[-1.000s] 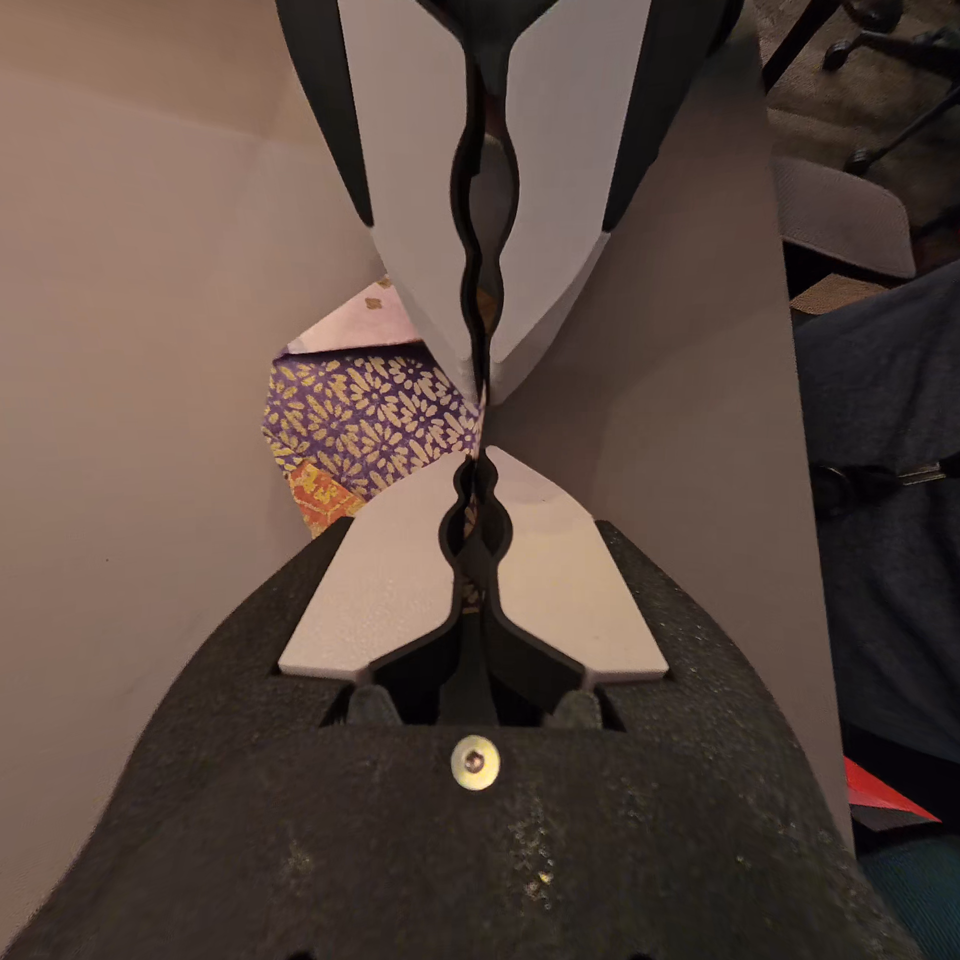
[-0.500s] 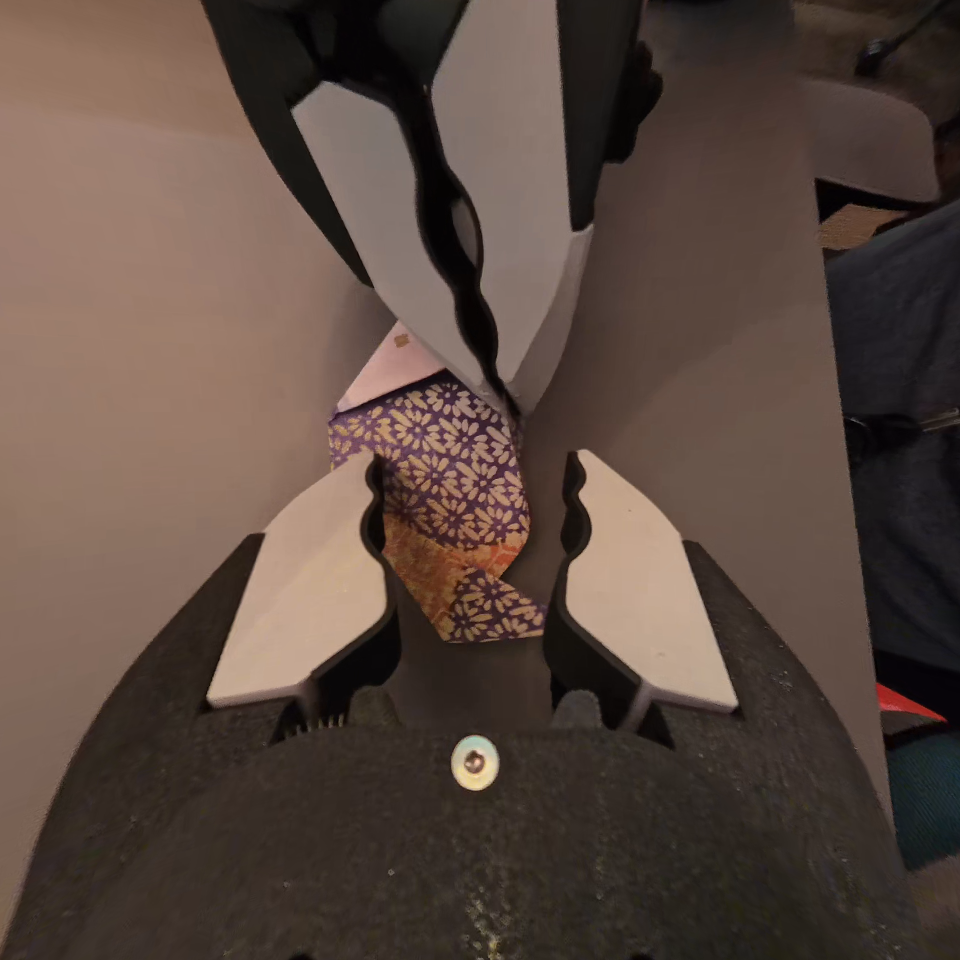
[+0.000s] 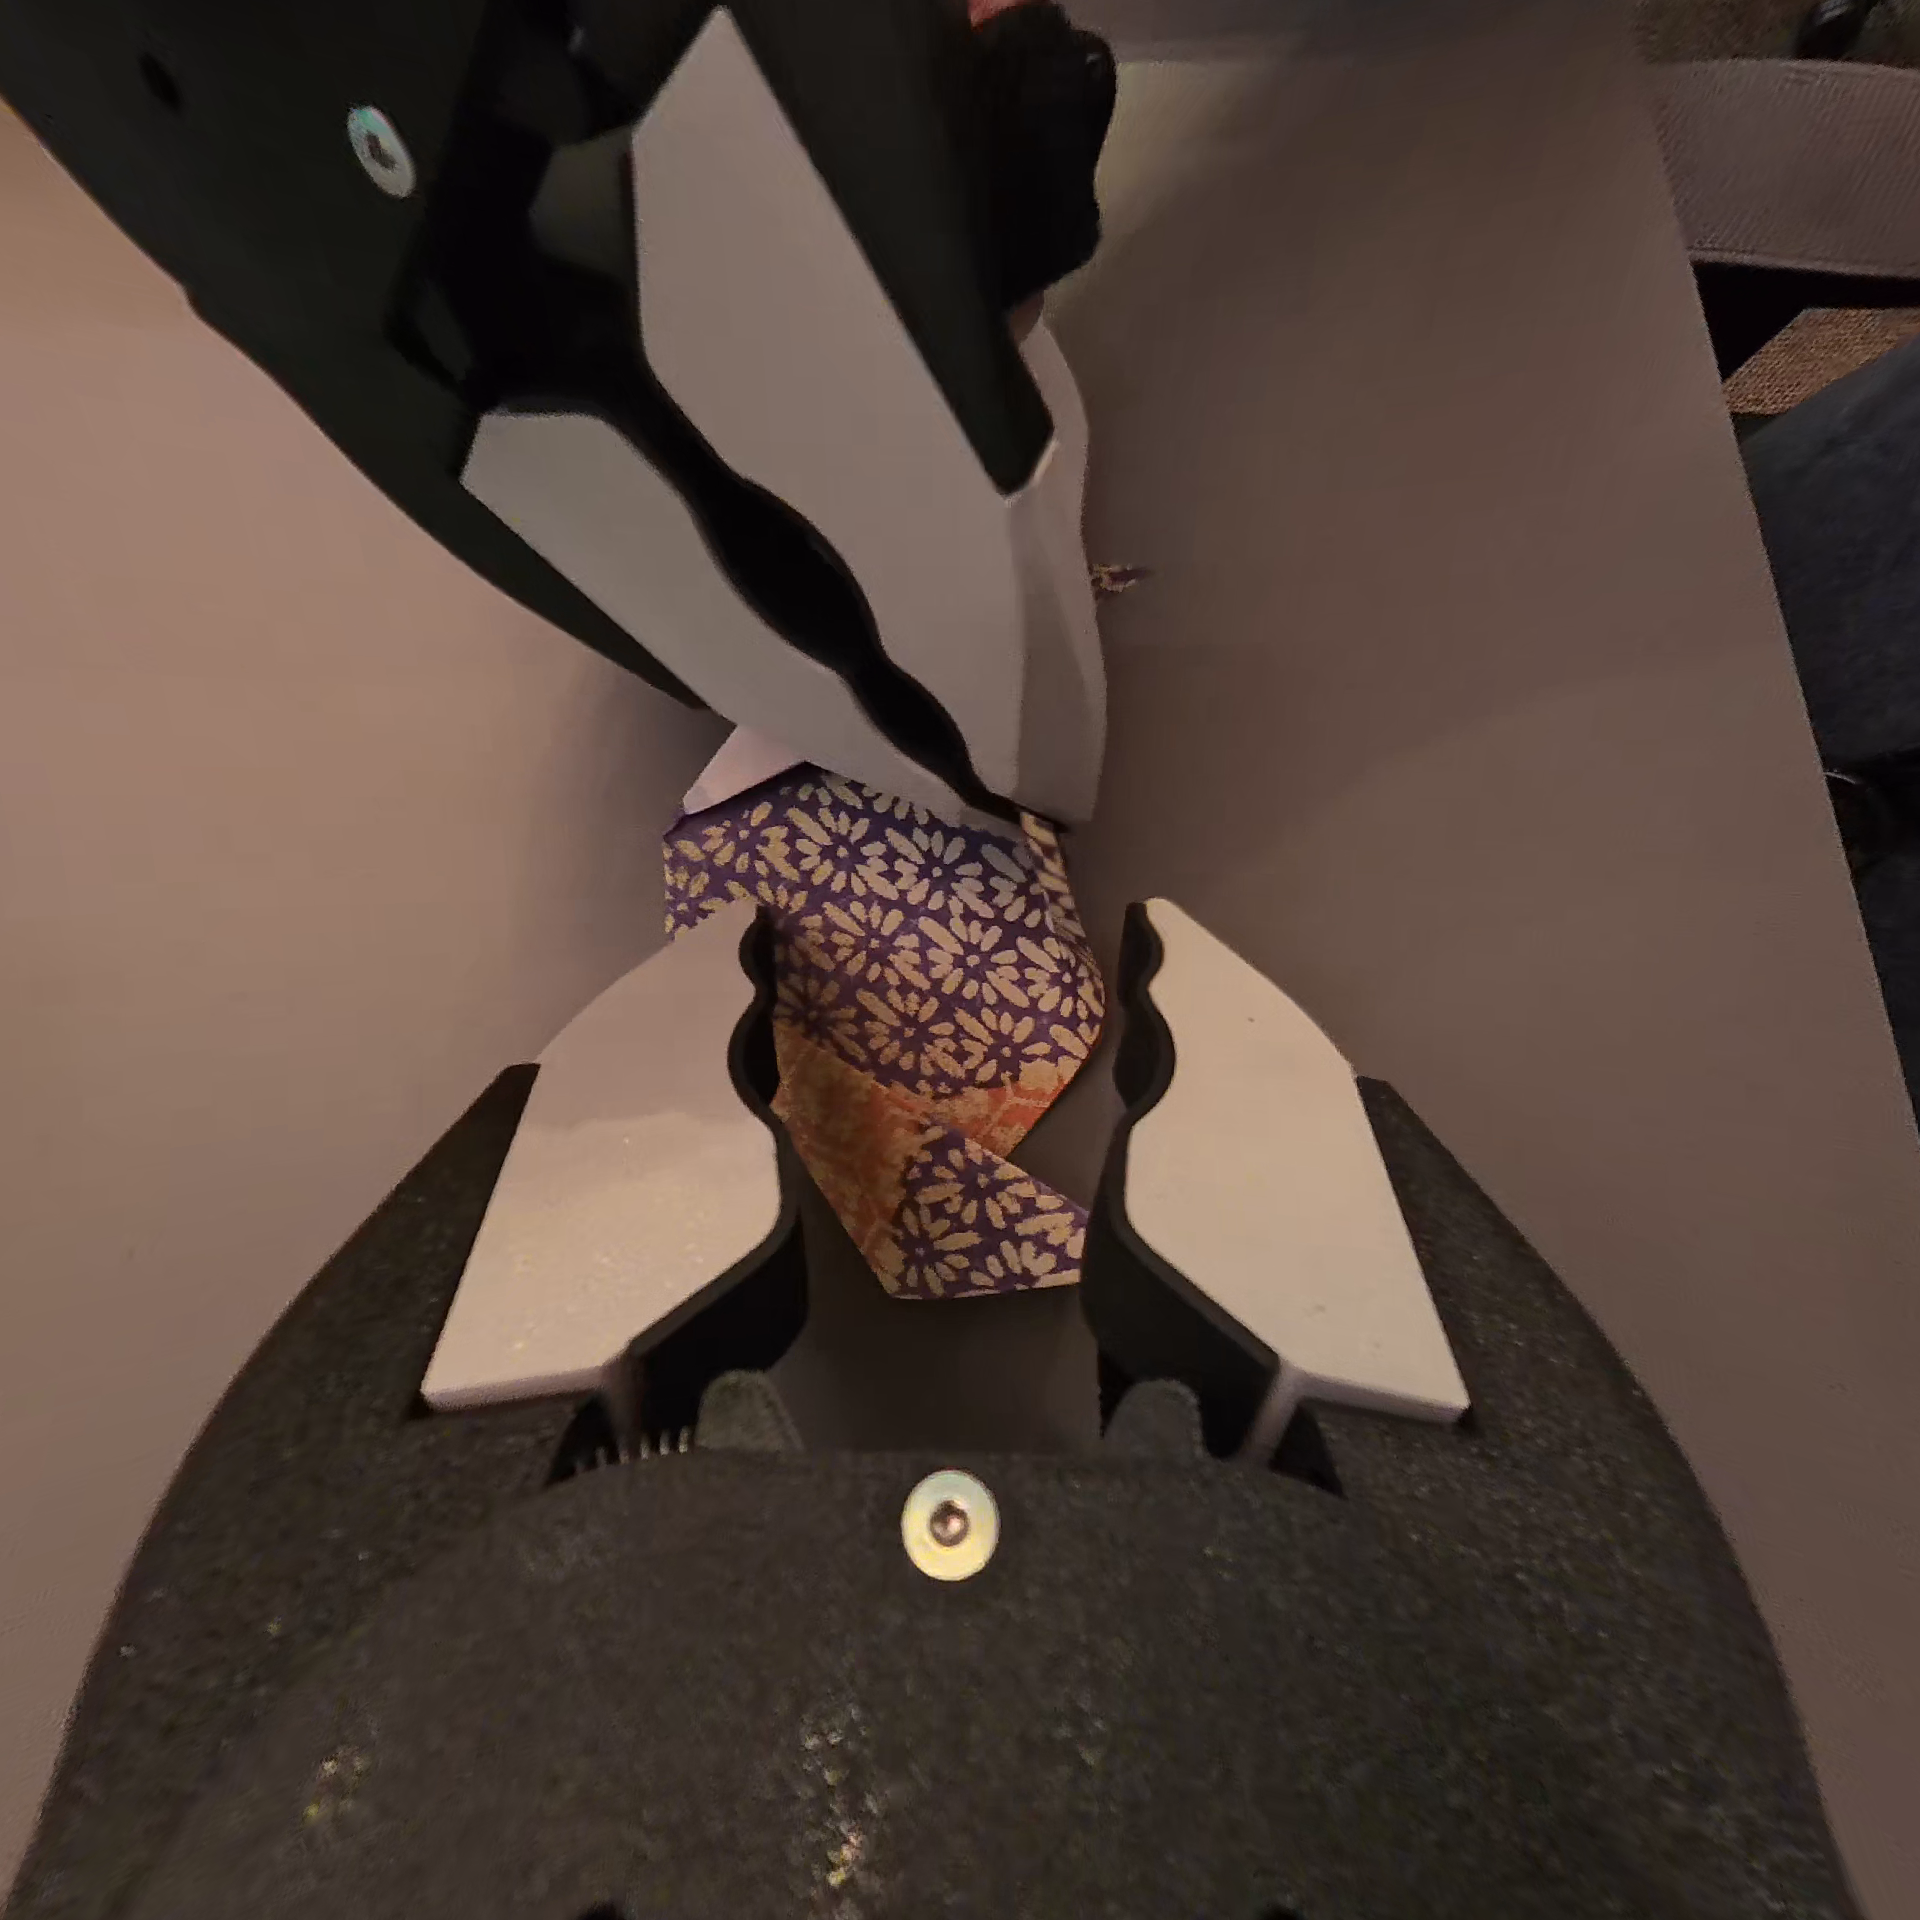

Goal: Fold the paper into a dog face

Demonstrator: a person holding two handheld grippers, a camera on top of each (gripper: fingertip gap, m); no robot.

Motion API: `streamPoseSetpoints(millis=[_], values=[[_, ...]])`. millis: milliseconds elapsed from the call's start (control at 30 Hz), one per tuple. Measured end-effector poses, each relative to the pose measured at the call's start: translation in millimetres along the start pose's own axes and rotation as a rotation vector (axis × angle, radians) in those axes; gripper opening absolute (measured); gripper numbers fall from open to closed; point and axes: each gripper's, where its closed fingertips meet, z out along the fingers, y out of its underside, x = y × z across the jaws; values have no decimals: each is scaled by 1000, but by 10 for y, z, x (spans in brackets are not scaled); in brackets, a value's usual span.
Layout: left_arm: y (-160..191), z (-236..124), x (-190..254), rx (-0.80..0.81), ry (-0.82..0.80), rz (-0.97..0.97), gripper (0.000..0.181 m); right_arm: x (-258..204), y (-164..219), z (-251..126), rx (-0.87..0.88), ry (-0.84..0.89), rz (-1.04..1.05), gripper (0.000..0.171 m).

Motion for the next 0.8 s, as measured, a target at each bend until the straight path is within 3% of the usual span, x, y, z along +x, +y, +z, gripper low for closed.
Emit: streamPoseSetpoints(millis=[133,233,333,467,800], values=[[-16,-84,29,14,-1,-32,55,2,-43,-38,45,23,-18,1],[-100,-142,104,83,33,-97,31,0,-34,-35,63,27,-19,1],[-93,-140,142,89,52,-131,20,7,-45,-29,91,34,-24,1],[15,-34,157,18,41,-139,17,-39,-71,-23,135,38,-97,1],[10,-16,169,38,67,-153,1,-57,-15,11,148,19,-104,12]])
